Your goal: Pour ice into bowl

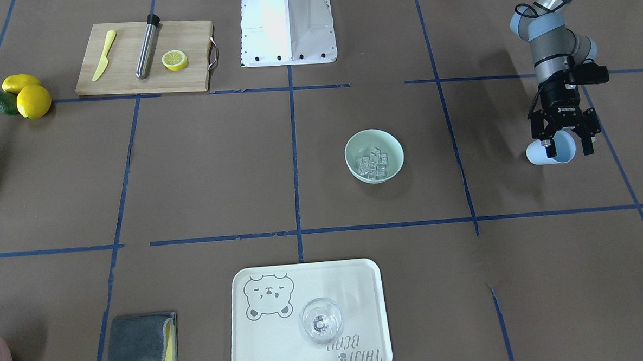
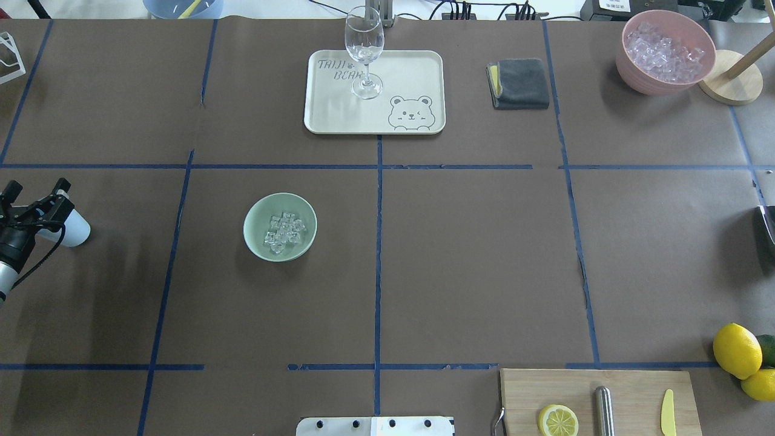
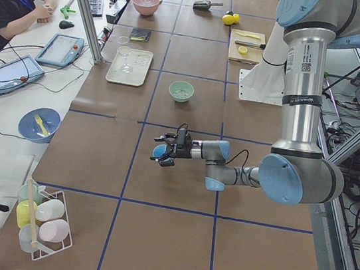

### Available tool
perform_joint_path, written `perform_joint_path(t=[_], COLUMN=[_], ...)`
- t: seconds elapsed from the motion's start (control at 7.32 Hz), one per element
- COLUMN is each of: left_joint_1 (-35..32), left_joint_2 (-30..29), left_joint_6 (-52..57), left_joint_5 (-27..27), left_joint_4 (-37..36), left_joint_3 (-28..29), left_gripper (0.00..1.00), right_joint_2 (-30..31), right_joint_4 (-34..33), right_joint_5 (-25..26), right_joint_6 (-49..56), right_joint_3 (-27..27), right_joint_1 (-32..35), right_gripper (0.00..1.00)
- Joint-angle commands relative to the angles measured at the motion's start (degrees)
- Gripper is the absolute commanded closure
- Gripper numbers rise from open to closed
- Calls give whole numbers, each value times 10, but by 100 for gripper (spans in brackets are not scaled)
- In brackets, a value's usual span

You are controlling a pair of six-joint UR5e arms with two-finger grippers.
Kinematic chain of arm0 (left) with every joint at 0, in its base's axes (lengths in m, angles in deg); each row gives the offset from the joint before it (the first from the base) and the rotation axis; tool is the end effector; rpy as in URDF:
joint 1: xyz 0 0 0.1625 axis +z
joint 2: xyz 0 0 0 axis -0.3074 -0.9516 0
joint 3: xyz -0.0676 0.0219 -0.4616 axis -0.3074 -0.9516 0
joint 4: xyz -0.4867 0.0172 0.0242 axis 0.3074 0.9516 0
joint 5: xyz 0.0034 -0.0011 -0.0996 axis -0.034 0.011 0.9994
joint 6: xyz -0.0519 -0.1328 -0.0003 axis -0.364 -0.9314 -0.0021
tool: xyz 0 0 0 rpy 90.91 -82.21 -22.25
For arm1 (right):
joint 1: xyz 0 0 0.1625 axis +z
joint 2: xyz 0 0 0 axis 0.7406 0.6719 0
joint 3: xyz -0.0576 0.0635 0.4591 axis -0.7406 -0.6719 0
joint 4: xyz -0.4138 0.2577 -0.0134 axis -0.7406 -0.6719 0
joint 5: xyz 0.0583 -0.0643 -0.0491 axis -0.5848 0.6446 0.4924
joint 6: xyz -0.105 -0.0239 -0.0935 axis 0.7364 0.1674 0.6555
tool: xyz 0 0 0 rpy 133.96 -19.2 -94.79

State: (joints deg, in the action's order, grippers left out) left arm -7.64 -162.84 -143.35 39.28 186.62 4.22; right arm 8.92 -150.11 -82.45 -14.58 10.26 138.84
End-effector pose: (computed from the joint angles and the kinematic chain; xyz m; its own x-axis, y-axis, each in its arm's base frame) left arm 0.3307 -0.4338 0.7015 0.6626 -0.0240 -0.7486 0.7325 0.2291 0.6411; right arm 0.0500 -0.5841 0.7090 0.7451 -0.1608 0.6472 0.0981 0.9864 0.1321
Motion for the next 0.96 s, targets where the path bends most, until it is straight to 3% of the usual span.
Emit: perform_joint_path(t=[0.0, 0.14, 0.41, 0.82], left_joint_1=[-20, -24, -77, -267], left_joint_2=[0, 0, 0, 0], left_joint_6=[37, 51, 115, 305], left_joint_5=[5, 10, 103, 390], left_joint_4=[24, 24, 24, 6], left_joint_3=[-10, -22, -51, -71], left_gripper=[0, 0, 0, 0], right_joint_2=[-1, -2, -3, -2], right_joint_4=[0, 0, 0, 0], right_joint_5=[0, 0, -1, -1], right_joint_6=[-2, -4, -4, -4], right_joint_3=[0, 0, 0, 2], right_joint_1=[0, 0, 0, 0], right_gripper=[0, 0, 0, 0])
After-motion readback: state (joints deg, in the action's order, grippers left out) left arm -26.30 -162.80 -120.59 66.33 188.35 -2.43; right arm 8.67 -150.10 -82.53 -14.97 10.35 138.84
